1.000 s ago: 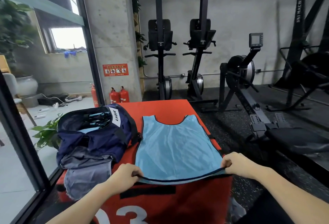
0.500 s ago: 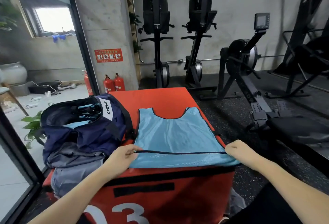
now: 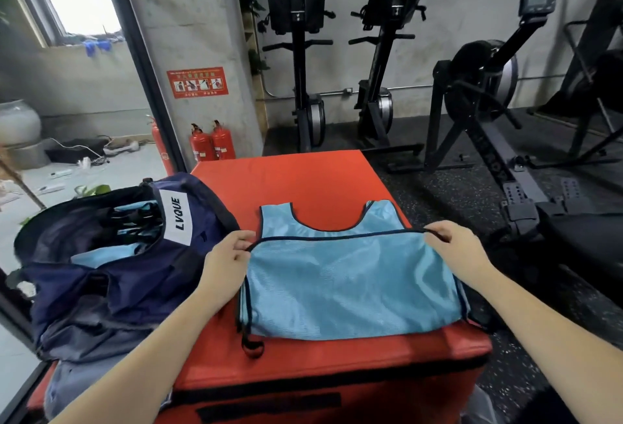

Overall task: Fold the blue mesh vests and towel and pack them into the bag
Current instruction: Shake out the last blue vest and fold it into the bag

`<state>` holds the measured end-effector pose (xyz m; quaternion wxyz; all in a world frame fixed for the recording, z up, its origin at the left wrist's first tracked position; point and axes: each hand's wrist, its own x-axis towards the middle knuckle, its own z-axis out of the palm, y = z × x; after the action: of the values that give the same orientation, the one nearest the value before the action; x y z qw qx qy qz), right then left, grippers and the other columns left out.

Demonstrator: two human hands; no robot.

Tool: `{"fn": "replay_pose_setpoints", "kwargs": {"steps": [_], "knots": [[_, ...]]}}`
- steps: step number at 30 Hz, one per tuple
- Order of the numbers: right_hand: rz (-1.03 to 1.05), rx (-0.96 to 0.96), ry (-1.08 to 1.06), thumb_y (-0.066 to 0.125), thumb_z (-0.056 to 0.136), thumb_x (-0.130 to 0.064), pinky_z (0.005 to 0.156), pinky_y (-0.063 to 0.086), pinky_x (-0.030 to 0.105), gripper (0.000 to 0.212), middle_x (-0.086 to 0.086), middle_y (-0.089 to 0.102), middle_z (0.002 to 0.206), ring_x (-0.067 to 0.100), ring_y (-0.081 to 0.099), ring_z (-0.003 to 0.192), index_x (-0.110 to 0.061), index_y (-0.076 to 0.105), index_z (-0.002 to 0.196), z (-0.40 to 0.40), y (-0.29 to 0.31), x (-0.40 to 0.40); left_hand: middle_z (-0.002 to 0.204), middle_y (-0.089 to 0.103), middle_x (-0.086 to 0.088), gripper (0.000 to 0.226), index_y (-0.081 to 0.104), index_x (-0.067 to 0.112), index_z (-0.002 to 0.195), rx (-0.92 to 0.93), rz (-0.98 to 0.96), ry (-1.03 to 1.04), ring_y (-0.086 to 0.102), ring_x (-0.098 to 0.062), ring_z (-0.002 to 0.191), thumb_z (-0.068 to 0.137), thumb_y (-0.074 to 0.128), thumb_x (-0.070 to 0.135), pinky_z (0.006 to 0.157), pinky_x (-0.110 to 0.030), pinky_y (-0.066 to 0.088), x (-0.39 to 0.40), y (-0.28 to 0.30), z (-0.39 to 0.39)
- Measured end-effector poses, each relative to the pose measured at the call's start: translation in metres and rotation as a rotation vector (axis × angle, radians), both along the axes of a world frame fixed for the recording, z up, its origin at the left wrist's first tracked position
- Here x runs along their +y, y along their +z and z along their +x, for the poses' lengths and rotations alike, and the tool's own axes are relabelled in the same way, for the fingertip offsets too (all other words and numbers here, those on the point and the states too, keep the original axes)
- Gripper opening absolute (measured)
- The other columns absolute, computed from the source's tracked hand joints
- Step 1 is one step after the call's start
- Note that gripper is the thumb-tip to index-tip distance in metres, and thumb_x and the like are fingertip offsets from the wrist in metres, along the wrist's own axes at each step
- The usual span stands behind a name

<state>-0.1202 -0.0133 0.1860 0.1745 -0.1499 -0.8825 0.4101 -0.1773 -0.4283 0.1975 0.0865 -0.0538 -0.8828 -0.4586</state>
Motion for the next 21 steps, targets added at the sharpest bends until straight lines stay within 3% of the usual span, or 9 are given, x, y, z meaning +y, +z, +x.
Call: {"fn": "replay_pose_setpoints", "kwargs": {"steps": [3, 6, 8, 11, 15, 17, 21], "knots": [[-0.059, -0.082, -0.054, 0.074, 0.087, -0.016, 0.082, 0.041, 0.026, 0.024, 0.003, 0.069, 0.097, 0.020, 0.065, 0.096, -0.014, 0.069, 0.110, -0.015, -0.030, 0.000, 0.098, 0.067, 0.008, 0.044, 0.062, 0.027, 0.117, -0.026, -0.047, 0.032, 0.063, -0.007, 0.092, 0.088, 0.048, -0.003, 0.077, -0.009, 0.044, 0.009, -0.025, -0.014], [0.056, -0.213, -0.039, 0.076, 0.084, -0.015, 0.080, 0.040, 0.025, 0.028, 0.006, 0.069, 0.097, 0.021, 0.062, 0.094, -0.010, 0.068, 0.110, -0.026, -0.051, 0.004, 0.100, 0.063, 0.008, 0.038, 0.058, 0.027, 0.120, -0.132, -0.151, -0.038, 0.059, -0.006, 0.087, 0.089, 0.060, 0.005, 0.074, -0.006, 0.041, 0.012, -0.042, -0.025], [0.119, -0.245, -0.017, 0.074, 0.084, -0.016, 0.079, 0.042, 0.025, 0.020, 0.002, 0.068, 0.093, 0.021, 0.064, 0.095, -0.014, 0.070, 0.103, -0.031, -0.053, 0.004, 0.111, 0.063, 0.001, 0.042, 0.058, 0.020, 0.128, -0.138, -0.216, -0.039, 0.058, -0.012, 0.097, 0.088, 0.064, 0.007, 0.084, -0.014, 0.038, 0.012, -0.049, -0.030], [0.227, -0.308, 0.016, 0.071, 0.085, -0.023, 0.077, 0.046, 0.030, 0.009, 0.000, 0.069, 0.092, 0.023, 0.066, 0.092, -0.022, 0.068, 0.094, -0.034, -0.054, 0.002, 0.127, 0.060, -0.007, 0.053, 0.056, 0.014, 0.135, -0.101, -0.360, -0.085, 0.056, -0.021, 0.116, 0.085, 0.054, -0.006, 0.098, -0.020, 0.037, 0.013, -0.055, -0.032], [0.353, -0.381, 0.040, 0.066, 0.090, -0.030, 0.073, 0.043, 0.031, 0.007, 0.000, 0.064, 0.090, 0.028, 0.064, 0.091, -0.027, 0.060, 0.092, -0.030, -0.054, 0.000, 0.123, 0.053, -0.003, 0.066, 0.053, 0.018, 0.136, -0.118, -0.542, -0.215, 0.053, -0.017, 0.109, 0.079, 0.045, -0.014, 0.090, -0.013, 0.036, 0.021, -0.058, -0.024], [0.344, -0.391, 0.054, 0.066, 0.089, -0.030, 0.073, 0.045, 0.033, 0.009, -0.001, 0.064, 0.088, 0.027, 0.063, 0.088, -0.029, 0.057, 0.087, -0.027, -0.054, 0.000, 0.127, 0.051, -0.002, 0.068, 0.052, 0.018, 0.138, -0.114, -0.570, -0.228, 0.051, -0.017, 0.115, 0.079, 0.044, -0.014, 0.090, -0.010, 0.032, 0.021, -0.061, -0.023], [0.334, -0.415, 0.012, 0.066, 0.085, -0.038, 0.074, 0.052, 0.034, 0.012, -0.003, 0.065, 0.090, 0.021, 0.062, 0.081, -0.031, 0.058, 0.090, -0.027, -0.048, 0.001, 0.130, 0.046, -0.001, 0.067, 0.051, 0.017, 0.139, -0.026, -0.663, -0.197, 0.047, -0.017, 0.118, 0.079, 0.047, -0.014, 0.097, -0.016, 0.037, 0.019, -0.059, -0.029]]}}
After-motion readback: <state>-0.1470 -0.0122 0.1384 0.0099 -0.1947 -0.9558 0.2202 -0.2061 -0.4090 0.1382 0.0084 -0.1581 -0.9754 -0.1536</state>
